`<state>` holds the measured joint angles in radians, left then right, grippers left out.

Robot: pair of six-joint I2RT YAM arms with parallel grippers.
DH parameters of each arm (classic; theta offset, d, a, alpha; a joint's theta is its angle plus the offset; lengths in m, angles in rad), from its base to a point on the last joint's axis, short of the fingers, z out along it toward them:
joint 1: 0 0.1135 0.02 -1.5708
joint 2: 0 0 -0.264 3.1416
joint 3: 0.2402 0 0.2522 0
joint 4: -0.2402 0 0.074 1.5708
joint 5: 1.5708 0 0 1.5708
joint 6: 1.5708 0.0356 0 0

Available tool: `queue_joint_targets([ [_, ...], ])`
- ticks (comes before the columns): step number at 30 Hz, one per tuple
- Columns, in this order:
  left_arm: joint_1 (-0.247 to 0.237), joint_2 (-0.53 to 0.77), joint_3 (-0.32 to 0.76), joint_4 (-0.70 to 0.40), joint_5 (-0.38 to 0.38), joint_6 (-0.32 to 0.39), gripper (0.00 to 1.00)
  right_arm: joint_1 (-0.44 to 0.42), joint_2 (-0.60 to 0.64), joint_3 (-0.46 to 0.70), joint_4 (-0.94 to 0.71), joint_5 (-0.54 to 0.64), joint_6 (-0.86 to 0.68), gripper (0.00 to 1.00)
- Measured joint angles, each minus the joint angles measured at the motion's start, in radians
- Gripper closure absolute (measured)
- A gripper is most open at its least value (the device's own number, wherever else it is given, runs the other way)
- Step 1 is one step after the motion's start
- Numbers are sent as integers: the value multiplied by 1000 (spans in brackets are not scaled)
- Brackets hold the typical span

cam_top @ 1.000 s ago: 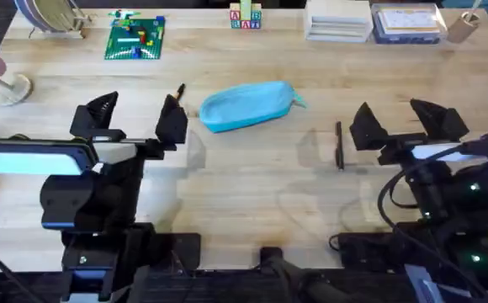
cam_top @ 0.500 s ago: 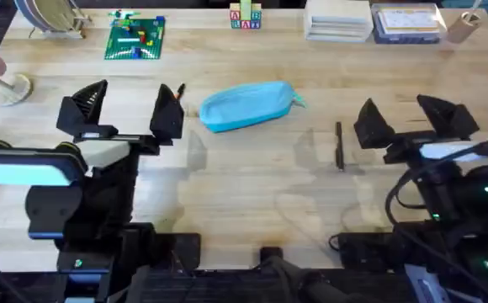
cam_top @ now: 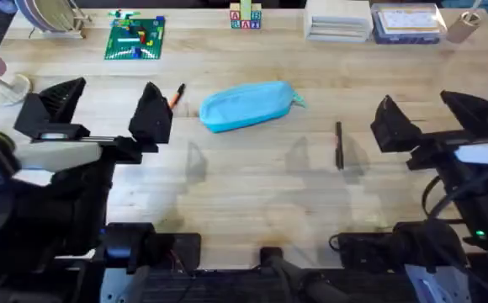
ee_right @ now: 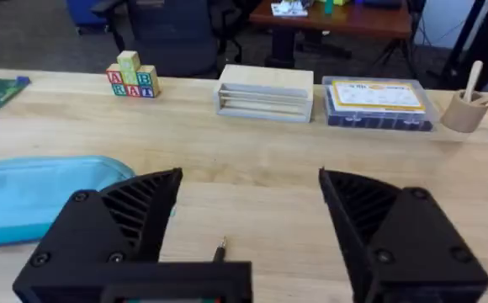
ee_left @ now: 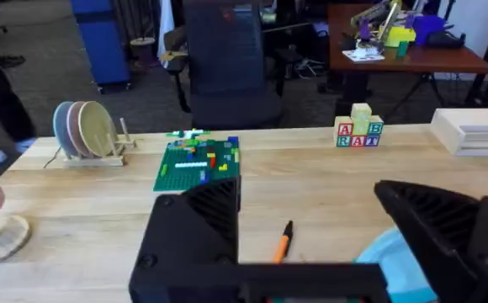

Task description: Unzip the bag, pick up the pens from the table one at a time and place them inside, then zip the bag closed.

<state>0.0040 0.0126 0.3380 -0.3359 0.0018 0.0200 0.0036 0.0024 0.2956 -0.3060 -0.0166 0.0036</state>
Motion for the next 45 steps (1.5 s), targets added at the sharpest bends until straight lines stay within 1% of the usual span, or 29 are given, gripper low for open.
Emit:
queue_joint_targets([
  [3, 0, 49, 64, -39, -1, 0, 7, 0, 31, 58, -48, 0, 0, 4],
  [7, 0, 144, 138, -79, -2, 0, 8, 0, 112, 145, -102, 0, 0, 4],
  [8, 0, 175, 158, -86, -3, 0, 7, 0, 139, 168, -110, 0, 0, 4],
  [9, 0, 260, 218, -117, -3, 1, 8, 0, 222, 238, -141, 0, 0, 5],
  [12, 0, 338, 279, -150, -3, 2, 8, 0, 308, 302, -174, 0, 0, 4],
  [20, 0, 526, 432, -253, -3, 3, 8, 0, 532, 436, -236, 0, 0, 4],
  [28, 0, 683, 557, -341, -2, 3, 8, 0, 693, 552, -297, 0, 0, 4],
  [33, 0, 760, 616, -393, 3, 3, 7, 0, 776, 617, -349, 0, 0, 4],
  [36, 0, 797, 638, -405, 5, 3, 7, 0, 814, 647, -375, 0, 0, 5],
  [40, 0, 829, 645, -414, 17, 3, 7, 0, 860, 678, -406, 0, 0, 4],
  [45, 0, 859, 645, -428, 38, 3, 7, 0, 910, 685, -437, 0, 0, 4],
])
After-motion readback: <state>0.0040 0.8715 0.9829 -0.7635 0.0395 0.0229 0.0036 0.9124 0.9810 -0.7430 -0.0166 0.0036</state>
